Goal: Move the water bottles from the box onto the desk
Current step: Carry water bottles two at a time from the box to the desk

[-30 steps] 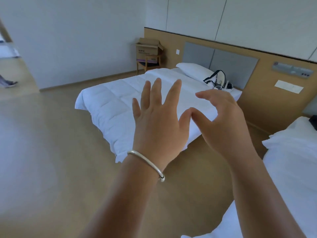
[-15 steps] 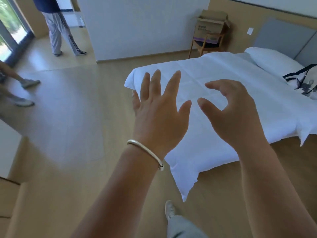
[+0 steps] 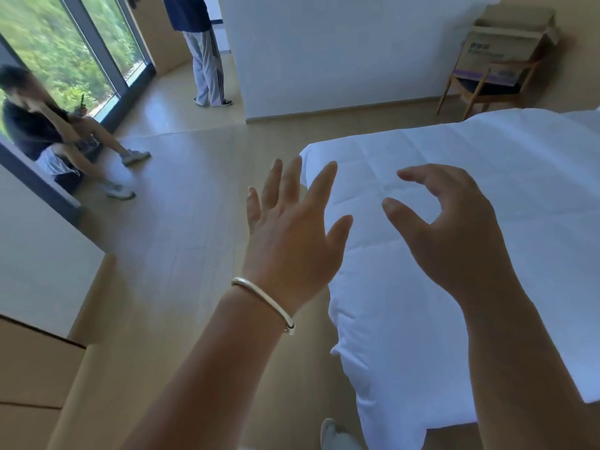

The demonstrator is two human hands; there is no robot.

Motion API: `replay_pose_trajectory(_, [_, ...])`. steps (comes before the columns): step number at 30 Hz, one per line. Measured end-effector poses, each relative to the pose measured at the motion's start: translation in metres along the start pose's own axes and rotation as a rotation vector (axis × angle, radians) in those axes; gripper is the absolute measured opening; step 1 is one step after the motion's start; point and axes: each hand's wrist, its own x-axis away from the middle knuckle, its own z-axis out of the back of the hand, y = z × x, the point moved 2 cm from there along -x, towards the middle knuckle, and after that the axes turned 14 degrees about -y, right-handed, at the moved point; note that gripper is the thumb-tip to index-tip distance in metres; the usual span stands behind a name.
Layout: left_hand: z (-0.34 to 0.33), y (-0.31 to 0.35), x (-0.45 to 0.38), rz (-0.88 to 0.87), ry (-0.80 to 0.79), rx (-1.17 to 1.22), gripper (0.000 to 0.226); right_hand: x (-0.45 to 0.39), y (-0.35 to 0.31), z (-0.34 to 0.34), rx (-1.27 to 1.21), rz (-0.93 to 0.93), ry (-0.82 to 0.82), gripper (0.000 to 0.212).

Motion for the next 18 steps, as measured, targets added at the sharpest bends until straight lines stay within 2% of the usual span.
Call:
replay_pose_trajectory(4, [0.004, -0.018, -0.045, 0.053, 0.002, -0.010, 0.066, -0.050, 0.014, -0.012, -0.021, 0.012, -0.051, 0.036])
replay_pose_trajectory(9, [0.013, -0.054, -0.095, 0.122, -0.014, -0.034, 0.069, -0.114, 0.019, -0.046, 0.013, 0.035, -0.145, 0.042])
replay_pose_trajectory(13, [0.020, -0.098, -0.146, 0.177, -0.084, -0.076, 0.072, -0.174, 0.019, -0.083, 0.052, 0.027, -0.186, 0.041])
replay_pose_trajectory(18, [0.039, -0.166, -0.227, 0.194, -0.098, -0.062, 0.073, -0.266, 0.006, -0.137, 0.121, 0.034, -0.223, 0.043])
